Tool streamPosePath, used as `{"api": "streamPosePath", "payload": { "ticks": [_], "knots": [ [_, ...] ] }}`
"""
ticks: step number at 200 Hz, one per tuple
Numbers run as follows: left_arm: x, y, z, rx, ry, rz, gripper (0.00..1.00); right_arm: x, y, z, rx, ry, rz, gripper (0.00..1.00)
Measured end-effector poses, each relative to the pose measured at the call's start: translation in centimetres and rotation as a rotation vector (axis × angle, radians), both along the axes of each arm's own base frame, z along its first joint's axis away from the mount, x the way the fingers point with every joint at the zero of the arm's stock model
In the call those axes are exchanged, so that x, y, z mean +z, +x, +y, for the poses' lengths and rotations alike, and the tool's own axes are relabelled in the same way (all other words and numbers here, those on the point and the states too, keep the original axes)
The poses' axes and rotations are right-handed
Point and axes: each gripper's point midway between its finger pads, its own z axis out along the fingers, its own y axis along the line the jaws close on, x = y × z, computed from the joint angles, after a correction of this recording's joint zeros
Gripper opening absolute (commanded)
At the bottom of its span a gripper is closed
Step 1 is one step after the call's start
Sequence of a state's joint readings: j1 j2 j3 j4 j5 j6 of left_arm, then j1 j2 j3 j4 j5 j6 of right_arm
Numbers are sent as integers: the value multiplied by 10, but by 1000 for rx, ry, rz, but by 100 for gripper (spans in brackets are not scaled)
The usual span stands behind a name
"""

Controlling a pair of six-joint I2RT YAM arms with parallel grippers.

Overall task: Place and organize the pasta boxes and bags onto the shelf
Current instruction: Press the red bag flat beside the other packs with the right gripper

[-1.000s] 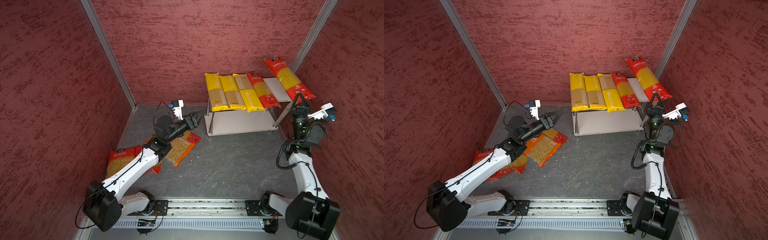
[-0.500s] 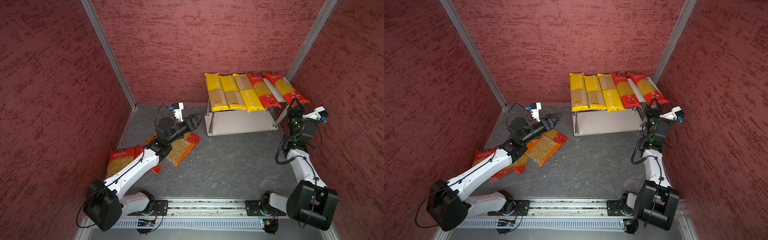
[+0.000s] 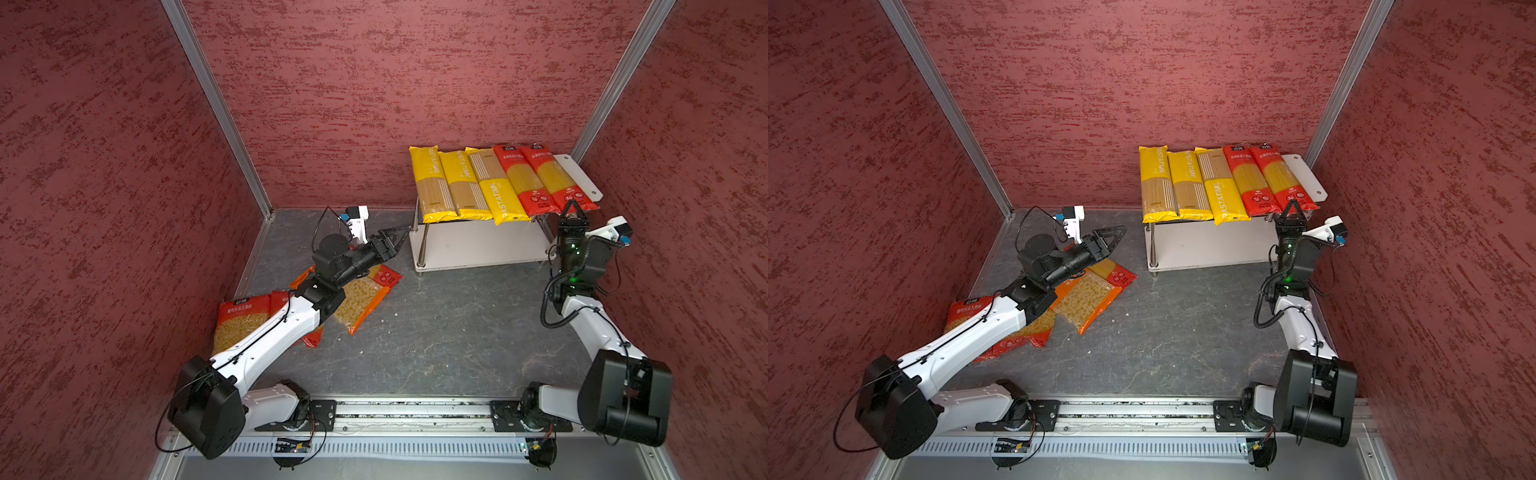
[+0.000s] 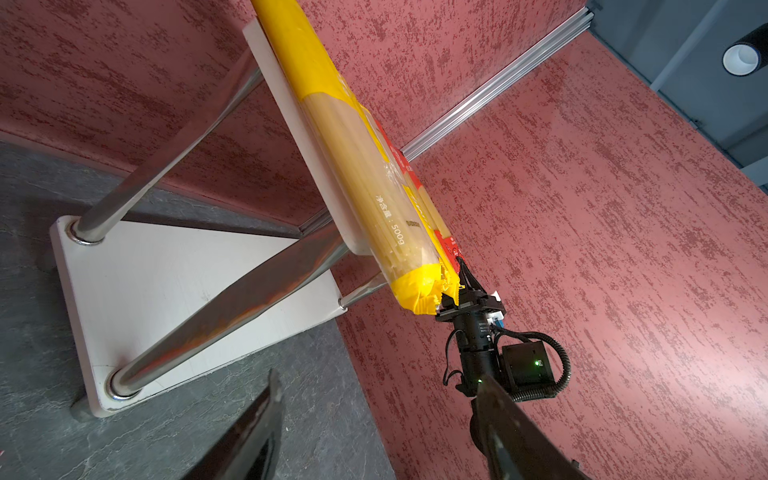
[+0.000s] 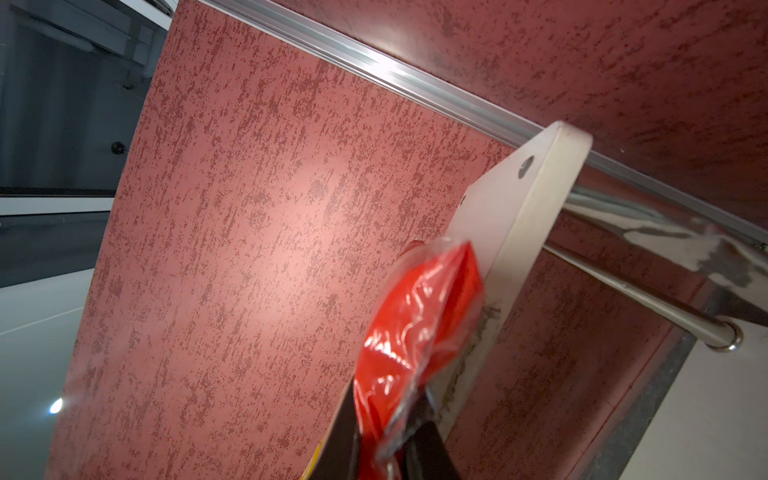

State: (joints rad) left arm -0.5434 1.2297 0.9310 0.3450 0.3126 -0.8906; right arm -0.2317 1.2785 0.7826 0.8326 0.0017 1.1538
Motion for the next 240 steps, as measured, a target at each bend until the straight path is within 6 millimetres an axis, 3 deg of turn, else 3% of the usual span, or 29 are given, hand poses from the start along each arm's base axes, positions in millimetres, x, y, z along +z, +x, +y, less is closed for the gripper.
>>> {"api": "streamPosePath", "payload": {
  "ticks": [47,73,109,124,165,240],
  "knots": [
    [-1,1,2,5,1,1,73,0,-17,6,34,2,-2,55],
    [-6,3,4,10,5,9,73,-8,-25,6,79,6,24,61],
    [-16,3,5,12,13,22,73,-31,-46,-1,95,10,83,63],
    [-23,3,6,14,19,37,72,-32,-54,-4,99,4,88,63],
    [-28,3,6,15,22,46,72,-35,-53,-5,155,-2,103,62],
    [-28,2,7,15,17,51,72,2,-30,-12,192,-5,31,57]
  ]
}}
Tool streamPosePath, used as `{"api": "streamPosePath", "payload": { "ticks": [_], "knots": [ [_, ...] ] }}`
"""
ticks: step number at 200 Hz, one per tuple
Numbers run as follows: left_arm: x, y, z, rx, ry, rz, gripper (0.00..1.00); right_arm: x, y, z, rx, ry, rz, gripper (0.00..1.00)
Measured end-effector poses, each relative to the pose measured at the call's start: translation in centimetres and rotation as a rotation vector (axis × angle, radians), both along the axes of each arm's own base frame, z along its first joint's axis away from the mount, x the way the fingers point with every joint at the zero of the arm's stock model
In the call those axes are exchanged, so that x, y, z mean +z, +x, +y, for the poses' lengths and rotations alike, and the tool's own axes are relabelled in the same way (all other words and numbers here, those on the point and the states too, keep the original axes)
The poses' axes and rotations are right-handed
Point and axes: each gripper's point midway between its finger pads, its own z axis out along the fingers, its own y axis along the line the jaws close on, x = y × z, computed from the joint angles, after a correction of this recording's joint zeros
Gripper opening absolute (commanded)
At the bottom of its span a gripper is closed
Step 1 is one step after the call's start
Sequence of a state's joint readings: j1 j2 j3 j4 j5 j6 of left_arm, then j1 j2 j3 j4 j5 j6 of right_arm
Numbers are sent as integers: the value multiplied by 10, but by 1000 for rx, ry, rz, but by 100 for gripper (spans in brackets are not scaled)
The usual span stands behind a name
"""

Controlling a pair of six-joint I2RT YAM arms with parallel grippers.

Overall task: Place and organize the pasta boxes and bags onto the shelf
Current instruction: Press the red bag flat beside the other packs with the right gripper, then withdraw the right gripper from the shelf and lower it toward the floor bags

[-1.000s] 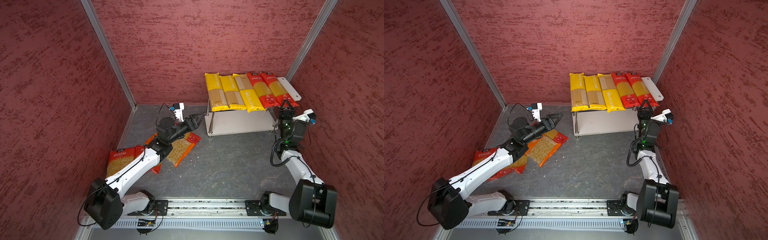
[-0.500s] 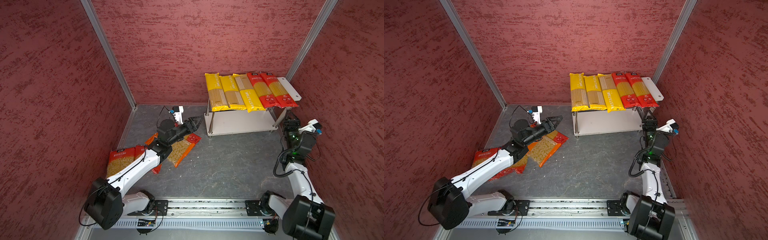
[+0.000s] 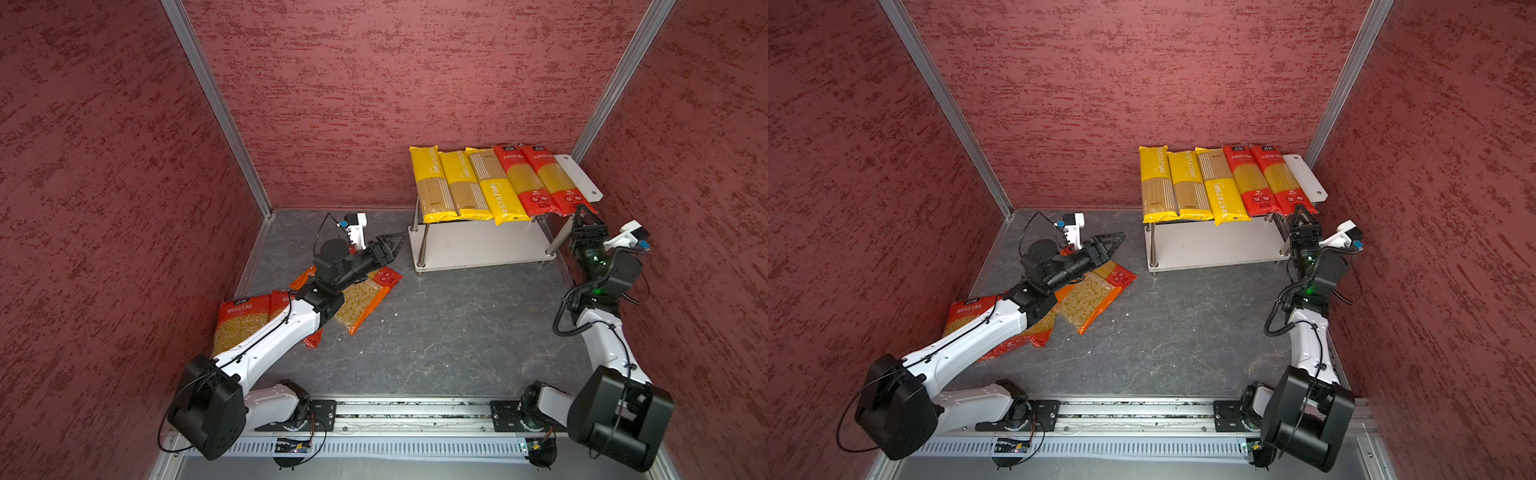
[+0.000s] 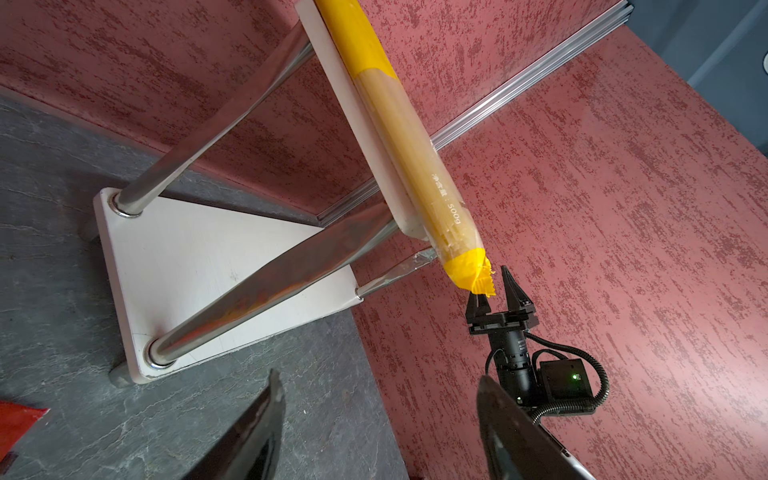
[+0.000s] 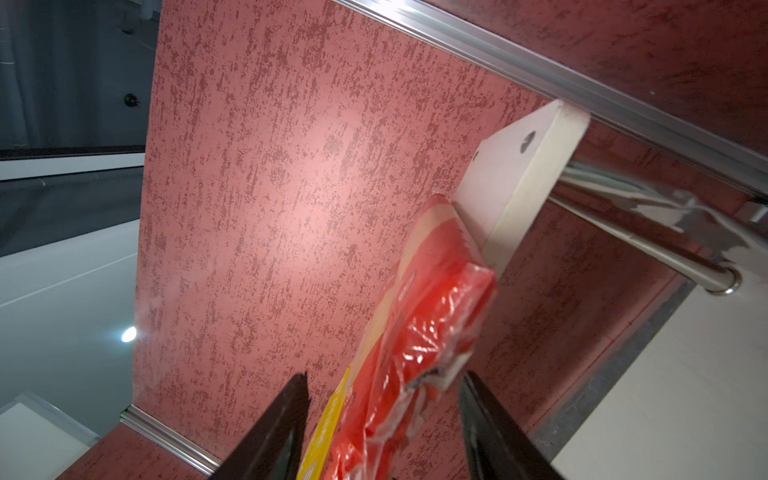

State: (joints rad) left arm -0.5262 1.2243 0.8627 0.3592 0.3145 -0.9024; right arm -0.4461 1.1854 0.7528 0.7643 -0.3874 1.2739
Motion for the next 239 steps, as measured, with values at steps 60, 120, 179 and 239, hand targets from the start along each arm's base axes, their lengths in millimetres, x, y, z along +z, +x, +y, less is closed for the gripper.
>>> {"api": "streamPosePath", "payload": {
  "ticks": [60,120,179,239],
  "knots": [
    [1,0,0,0,-2,0,72,-13,20,-7,28,58,22,26],
    [1,-1,0,-2,-2,0,72,-12,19,-2,58,58,19,16],
    [1,-2,-2,-5,-2,-1,72,-11,21,2,74,61,21,37],
    [7,-10,6,4,11,-26,72,-10,1,19,93,7,41,65]
  ]
}}
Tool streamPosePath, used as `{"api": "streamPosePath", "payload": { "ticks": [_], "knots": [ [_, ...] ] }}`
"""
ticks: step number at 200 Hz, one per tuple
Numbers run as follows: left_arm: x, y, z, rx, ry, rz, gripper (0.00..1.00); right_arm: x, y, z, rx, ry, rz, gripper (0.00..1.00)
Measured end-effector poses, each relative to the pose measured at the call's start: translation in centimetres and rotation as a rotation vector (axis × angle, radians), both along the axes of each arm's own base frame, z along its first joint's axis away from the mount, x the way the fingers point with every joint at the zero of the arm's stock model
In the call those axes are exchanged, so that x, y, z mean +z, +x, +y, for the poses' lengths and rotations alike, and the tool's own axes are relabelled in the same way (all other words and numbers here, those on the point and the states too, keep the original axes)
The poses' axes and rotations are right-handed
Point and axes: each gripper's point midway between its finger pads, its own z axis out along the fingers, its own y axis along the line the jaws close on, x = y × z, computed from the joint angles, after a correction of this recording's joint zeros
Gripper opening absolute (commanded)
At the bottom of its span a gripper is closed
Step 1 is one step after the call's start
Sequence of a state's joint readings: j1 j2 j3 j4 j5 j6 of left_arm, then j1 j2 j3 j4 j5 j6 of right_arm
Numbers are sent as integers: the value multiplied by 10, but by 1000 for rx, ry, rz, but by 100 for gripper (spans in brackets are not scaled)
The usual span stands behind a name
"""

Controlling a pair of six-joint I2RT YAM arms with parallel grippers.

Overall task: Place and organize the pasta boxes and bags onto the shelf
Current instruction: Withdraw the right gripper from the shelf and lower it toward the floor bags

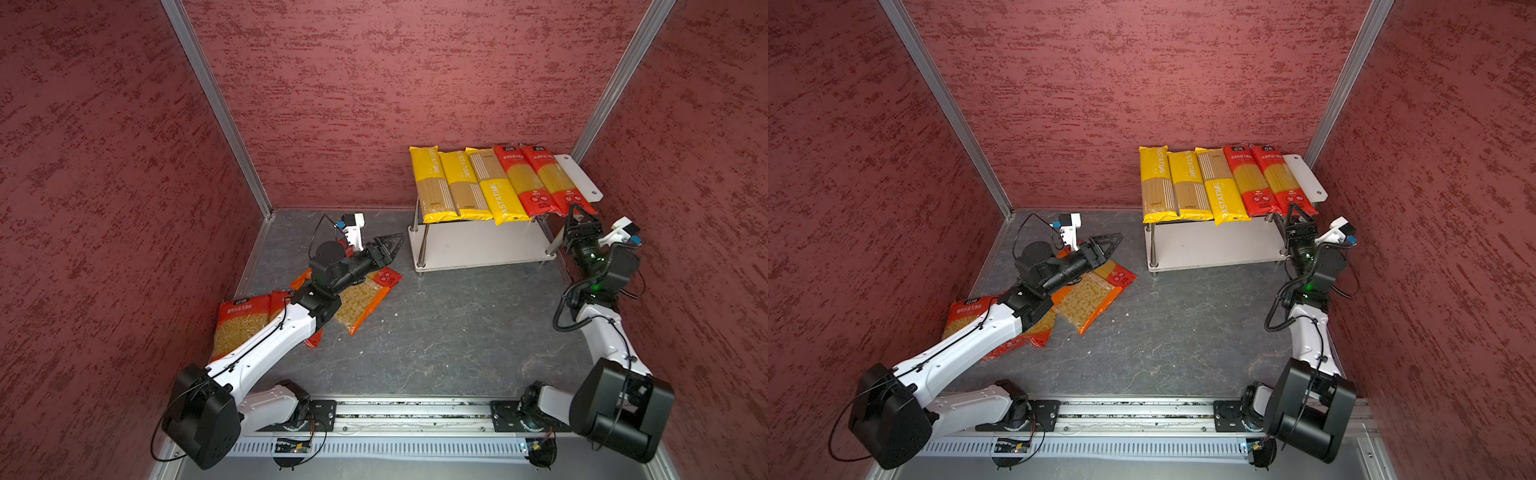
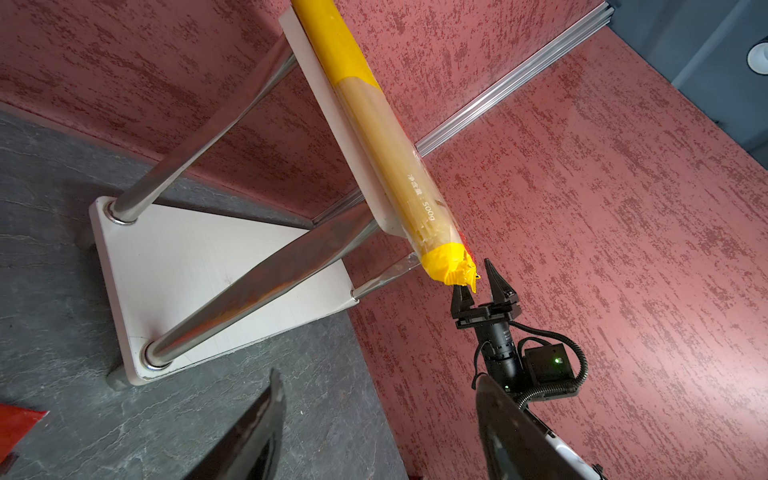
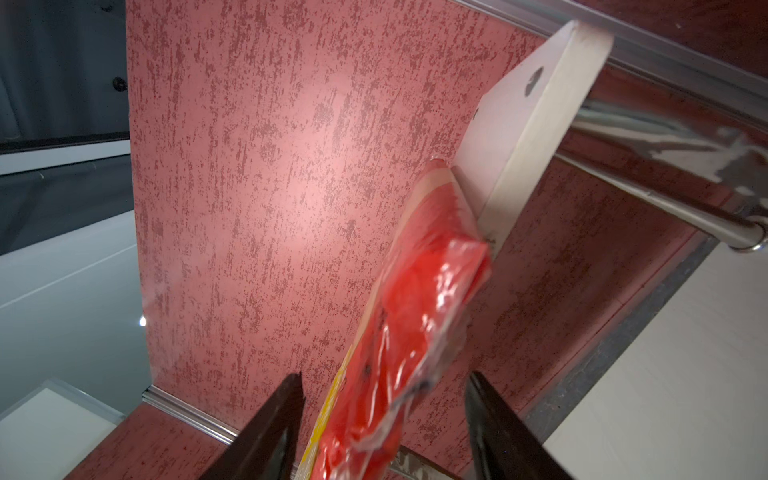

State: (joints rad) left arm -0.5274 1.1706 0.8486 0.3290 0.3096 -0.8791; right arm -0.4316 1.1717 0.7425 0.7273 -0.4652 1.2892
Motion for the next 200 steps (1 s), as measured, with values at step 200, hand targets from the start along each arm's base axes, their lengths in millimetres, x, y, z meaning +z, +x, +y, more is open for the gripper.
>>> {"api": "streamPosePath", "payload": {
  "ticks": [200],
  "knots": [
    [-191,-27,84,145,574,395,72,-188,-97,325,498,-559,405,56]
  ]
}}
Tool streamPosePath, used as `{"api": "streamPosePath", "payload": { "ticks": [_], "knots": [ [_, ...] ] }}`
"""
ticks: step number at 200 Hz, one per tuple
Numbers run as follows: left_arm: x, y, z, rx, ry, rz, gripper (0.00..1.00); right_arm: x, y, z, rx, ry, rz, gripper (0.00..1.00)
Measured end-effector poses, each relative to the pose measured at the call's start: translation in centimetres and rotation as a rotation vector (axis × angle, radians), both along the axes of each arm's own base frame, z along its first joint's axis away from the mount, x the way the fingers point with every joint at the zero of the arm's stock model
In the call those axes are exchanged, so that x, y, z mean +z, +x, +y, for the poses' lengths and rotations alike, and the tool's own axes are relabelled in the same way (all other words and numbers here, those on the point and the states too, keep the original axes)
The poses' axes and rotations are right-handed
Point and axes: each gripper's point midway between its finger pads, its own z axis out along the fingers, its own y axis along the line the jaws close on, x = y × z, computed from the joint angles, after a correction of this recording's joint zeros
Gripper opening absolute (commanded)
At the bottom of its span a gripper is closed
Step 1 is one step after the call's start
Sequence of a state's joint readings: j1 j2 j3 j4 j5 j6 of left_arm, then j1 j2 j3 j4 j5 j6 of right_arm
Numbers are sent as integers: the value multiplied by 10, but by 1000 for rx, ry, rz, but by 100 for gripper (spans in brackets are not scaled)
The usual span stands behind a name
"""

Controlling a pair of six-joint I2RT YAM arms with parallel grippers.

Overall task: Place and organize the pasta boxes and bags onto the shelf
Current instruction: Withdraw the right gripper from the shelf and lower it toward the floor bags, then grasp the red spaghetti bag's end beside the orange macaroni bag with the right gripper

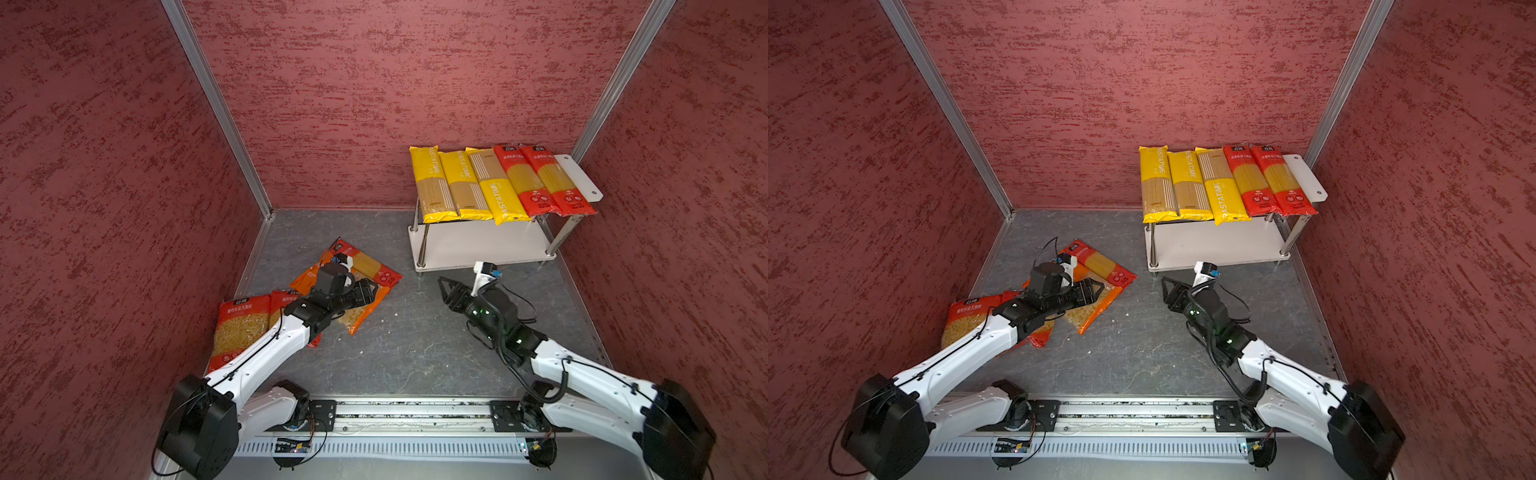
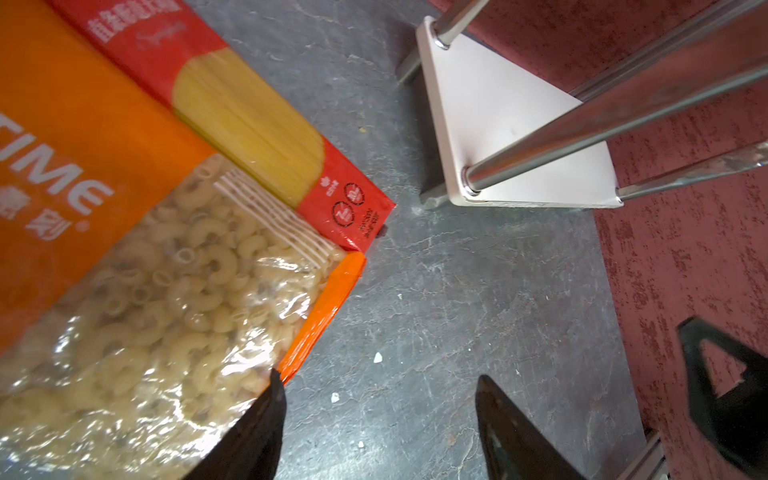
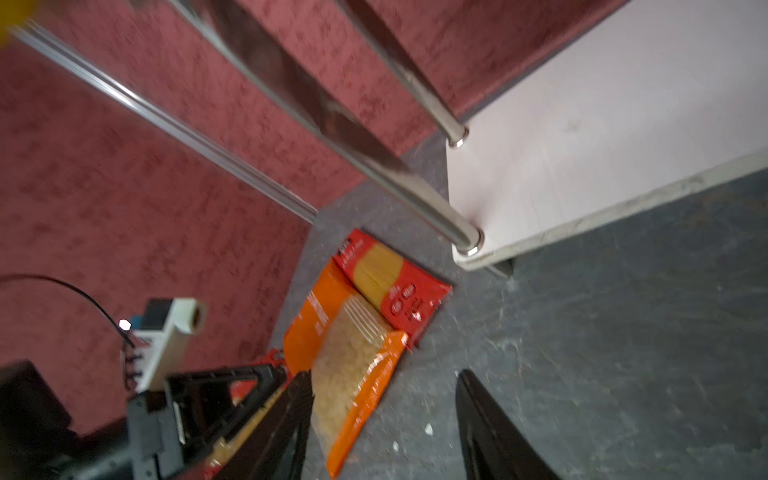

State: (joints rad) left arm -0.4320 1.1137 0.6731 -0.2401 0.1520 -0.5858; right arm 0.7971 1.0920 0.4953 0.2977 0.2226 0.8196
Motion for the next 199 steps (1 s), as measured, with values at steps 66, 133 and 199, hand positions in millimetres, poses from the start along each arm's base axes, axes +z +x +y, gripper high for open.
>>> {"api": "streamPosePath", "payload": {
  "ticks": [66,133,199],
  "knots": [
    [-23,-7,29,95,16,75,71,-54,-4,127,253,-279,59,52],
    [-15,-17,83,280,45,47,71,-75,53,200,351,-492,98,52],
    [-16,-26,90,300,45,60,70,-86,159,217,321,-648,136,45]
  ]
}}
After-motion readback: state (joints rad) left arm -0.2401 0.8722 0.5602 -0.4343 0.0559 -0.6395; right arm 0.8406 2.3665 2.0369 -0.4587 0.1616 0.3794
